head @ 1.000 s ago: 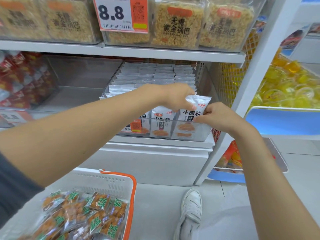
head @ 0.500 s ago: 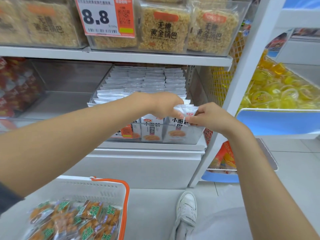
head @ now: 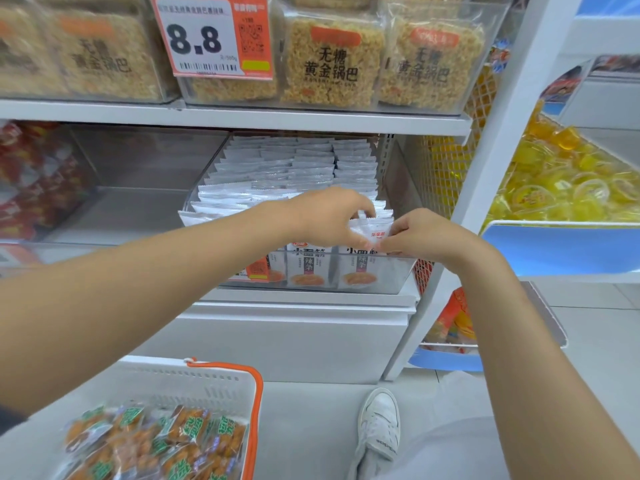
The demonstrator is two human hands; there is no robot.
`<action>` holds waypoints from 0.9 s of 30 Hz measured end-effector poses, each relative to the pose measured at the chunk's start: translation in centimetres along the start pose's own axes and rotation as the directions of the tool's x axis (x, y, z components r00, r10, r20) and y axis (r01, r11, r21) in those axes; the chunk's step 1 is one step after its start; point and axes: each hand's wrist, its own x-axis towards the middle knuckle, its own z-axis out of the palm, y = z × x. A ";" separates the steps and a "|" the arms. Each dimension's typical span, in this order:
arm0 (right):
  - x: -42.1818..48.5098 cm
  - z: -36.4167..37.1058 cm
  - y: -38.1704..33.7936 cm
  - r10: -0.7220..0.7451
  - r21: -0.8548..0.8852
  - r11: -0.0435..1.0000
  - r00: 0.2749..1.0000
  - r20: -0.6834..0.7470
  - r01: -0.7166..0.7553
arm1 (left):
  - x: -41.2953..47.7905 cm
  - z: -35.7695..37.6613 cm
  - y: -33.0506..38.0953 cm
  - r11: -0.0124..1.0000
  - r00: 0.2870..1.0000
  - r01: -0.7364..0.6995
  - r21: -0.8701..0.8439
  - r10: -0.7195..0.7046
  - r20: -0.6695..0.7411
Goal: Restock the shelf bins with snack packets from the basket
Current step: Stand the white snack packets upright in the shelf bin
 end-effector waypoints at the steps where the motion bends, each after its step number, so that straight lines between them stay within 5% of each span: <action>1: 0.0 0.0 0.0 0.004 0.034 0.999 1.000 0.008 -0.005 | -0.4 -0.2 -0.1 1.000 0.994 -0.017 0.010 0.018 -0.108; 3: -0.1 0.0 0.0 0.008 0.119 0.993 1.000 -0.001 -0.008 | -1.0 -0.4 -0.5 0.993 0.964 -0.040 0.110 0.068 -0.257; 12: 1.2 1.2 0.8 -0.016 -0.023 1.000 0.984 -0.179 0.012 | -0.6 2.2 -1.6 0.981 0.970 0.006 0.193 0.040 -0.238; 18: 2.4 0.9 0.3 0.167 0.299 0.948 0.971 -0.170 -0.111 | -1.4 1.7 -2.5 0.999 0.954 0.014 0.041 -0.001 -0.300; 20: 2.1 0.1 -1.6 0.201 0.722 0.686 0.977 -0.070 -0.090 | -1.2 1.6 -2.9 0.992 0.977 0.080 0.100 -0.059 -0.203; 21: 2.4 -0.1 -1.8 0.184 0.796 0.595 0.983 0.005 -0.115 | -1.0 1.6 -3.1 0.984 0.984 0.107 0.144 -0.084 -0.158; 23: 4.1 -0.1 -1.3 0.161 0.803 0.529 0.962 0.222 -0.274 | -0.5 1.8 -3.2 0.972 0.989 0.134 0.191 -0.118 -0.089; 27: 6.0 1.1 -0.9 0.180 0.749 0.493 0.895 0.409 -0.442 | -0.1 2.1 -3.5 0.970 0.992 0.119 0.213 -0.105 -0.074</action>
